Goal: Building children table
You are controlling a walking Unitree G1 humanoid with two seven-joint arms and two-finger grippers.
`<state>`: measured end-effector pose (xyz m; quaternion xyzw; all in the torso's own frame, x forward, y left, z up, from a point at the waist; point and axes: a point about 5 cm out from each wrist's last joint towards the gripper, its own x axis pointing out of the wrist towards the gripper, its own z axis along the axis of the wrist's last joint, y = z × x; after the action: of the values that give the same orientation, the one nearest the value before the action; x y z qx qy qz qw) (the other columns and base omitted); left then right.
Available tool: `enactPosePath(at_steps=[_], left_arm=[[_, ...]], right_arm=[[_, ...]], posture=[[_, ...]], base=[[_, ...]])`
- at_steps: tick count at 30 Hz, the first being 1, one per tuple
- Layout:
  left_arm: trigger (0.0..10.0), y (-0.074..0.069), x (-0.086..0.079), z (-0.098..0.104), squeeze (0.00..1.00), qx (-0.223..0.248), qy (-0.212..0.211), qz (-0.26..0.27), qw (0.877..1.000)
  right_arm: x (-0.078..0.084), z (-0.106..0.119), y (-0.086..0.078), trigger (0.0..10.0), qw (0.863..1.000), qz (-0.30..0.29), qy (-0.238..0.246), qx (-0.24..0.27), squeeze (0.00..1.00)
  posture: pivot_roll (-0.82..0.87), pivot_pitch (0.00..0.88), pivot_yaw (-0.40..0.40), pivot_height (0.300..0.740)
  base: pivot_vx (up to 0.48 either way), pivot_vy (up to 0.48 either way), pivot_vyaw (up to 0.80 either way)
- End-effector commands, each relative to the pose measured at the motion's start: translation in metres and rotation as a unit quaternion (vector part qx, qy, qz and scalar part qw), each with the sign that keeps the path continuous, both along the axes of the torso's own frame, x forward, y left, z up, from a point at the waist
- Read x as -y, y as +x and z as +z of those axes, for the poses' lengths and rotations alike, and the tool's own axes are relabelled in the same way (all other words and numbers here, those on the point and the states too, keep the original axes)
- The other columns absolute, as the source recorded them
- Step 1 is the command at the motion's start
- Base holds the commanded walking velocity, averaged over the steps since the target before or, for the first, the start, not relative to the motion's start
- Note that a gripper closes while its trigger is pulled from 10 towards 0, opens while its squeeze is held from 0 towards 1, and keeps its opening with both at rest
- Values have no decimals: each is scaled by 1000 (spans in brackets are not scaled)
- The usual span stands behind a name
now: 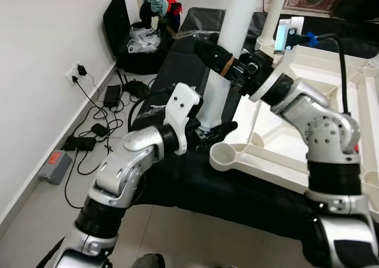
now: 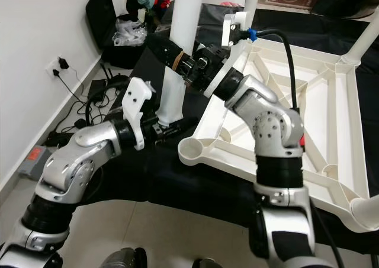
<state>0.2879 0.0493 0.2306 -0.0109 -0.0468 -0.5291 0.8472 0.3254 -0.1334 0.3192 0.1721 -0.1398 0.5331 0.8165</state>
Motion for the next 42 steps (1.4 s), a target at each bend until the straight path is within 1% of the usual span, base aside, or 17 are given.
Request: enactPosePath(at_steps=[1,3,4,9,10,11,12,14,15,17,24,28,38,42], left_arm=[[10000,-10,7,5,0,10,-4,-40,999],[10000,-13,6,4,0,2,-6,-41,999],[10000,-17,6,3,0,-4,-4,-48,999],[10000,-20,5,2,0,-10,-2,-53,999],[10000,-23,5,1,0,-17,-5,-56,998],[10000,-24,5,0,0,-21,-7,-58,998],[10000,-24,5,0,0,-21,-7,-58,998],[10000,-29,4,-1,0,-34,-10,-64,997],[10000,-29,4,-1,0,-34,-10,-64,997],[10000,-33,5,-4,0,-42,-9,-71,997],[10000,-43,8,-11,0,-59,-5,-85,995],[10000,-44,8,-11,0,-62,-6,-87,994],[10000,-52,10,-16,0,-78,-1,-98,992],[10000,-54,11,-17,0,-81,-1,-102,991]], right_arm=[[0,2,-1,10000,1000,18,6,2,0],[2,1,-4,10000,999,55,-3,3,0],[4,0,-9,10000,995,97,-19,6,0],[5,-1,-12,10000,992,125,-29,6,0],[4,-2,-14,10000,988,149,-40,5,0],[4,-3,-14,10000,986,158,-45,4,0],[4,-3,-14,10000,986,158,-45,4,0],[5,-5,-16,10000,982,177,-67,9,0],[5,-5,-16,10000,982,177,-67,9,0],[7,-8,-17,10000,979,185,-87,13,0],[10,-8,-20,10000,971,211,-111,12,0],[10,-9,-21,10000,968,223,-115,7,0],[5,-19,-32,10000,952,277,-128,-14,0],[4,-21,-34,10000,949,286,-131,-16,0]], posture=[[160,175,-11,740],[160,175,-10,740],[164,174,-10,740],[163,175,-9,740],[165,172,-7,740],[165,172,-7,740],[165,172,-7,740],[168,171,-4,740],[168,171,-4,740],[169,169,-4,740],[165,167,-1,740],[165,168,-2,740],[162,175,-3,740],[162,176,-4,740]], base=[[0,0,0],[0,0,0],[0,0,0],[0,0,0],[0,0,0],[0,0,0],[0,0,0],[0,0,0],[0,0,0],[0,0,0],[0,0,0],[0,0,0],[0,0,0],[0,0,0]])
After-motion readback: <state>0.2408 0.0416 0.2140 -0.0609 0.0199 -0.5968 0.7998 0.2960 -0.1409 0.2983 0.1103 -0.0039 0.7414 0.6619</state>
